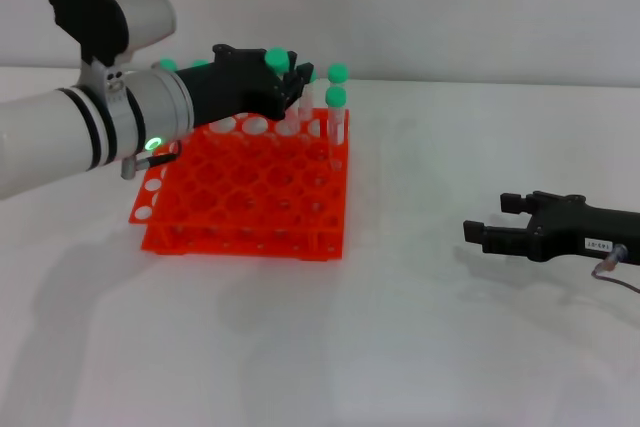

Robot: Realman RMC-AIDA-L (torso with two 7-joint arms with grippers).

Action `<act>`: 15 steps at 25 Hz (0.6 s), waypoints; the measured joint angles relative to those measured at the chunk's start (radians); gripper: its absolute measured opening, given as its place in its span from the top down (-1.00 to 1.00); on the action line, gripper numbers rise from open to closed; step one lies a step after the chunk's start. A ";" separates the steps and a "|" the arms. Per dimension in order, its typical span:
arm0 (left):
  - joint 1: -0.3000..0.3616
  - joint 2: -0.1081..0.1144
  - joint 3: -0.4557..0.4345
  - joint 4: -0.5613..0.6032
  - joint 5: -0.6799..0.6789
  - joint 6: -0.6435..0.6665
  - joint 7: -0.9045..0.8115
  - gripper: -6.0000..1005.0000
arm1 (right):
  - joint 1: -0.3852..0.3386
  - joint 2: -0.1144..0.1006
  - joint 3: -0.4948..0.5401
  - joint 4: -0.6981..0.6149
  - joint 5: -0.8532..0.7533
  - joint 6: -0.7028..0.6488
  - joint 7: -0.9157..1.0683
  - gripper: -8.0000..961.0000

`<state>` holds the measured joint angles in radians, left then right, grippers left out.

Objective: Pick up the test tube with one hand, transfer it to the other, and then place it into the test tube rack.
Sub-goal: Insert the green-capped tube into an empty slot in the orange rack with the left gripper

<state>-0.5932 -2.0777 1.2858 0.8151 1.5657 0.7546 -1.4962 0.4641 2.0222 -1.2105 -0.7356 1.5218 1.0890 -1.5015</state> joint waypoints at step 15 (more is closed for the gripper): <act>-0.032 0.001 -0.028 -0.092 -0.072 -0.007 0.107 0.48 | 0.004 0.001 -0.014 0.013 0.014 -0.002 0.001 -0.79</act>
<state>-0.6247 -2.0763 1.2583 0.7231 1.4934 0.7478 -1.3890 0.4682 2.0230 -1.2242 -0.7226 1.5357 1.0873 -1.5009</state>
